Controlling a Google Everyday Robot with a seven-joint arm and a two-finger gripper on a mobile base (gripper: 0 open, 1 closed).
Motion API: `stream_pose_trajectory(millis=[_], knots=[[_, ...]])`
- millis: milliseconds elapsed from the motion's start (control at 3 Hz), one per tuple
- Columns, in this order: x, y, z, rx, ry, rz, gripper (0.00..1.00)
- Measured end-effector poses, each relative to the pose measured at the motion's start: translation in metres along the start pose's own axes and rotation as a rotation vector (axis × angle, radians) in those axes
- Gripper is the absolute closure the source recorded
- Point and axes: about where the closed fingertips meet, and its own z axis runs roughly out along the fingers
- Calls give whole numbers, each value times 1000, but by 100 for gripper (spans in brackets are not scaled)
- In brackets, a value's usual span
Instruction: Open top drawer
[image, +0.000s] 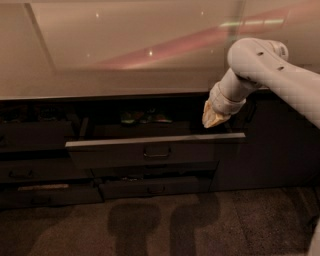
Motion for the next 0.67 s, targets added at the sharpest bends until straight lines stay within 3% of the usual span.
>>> stream_pose_trajectory(millis=[333,667], knots=[[-8,-14,-2,27,-59,-13,100],[-8,-14,-2,26,-58,-13,100]])
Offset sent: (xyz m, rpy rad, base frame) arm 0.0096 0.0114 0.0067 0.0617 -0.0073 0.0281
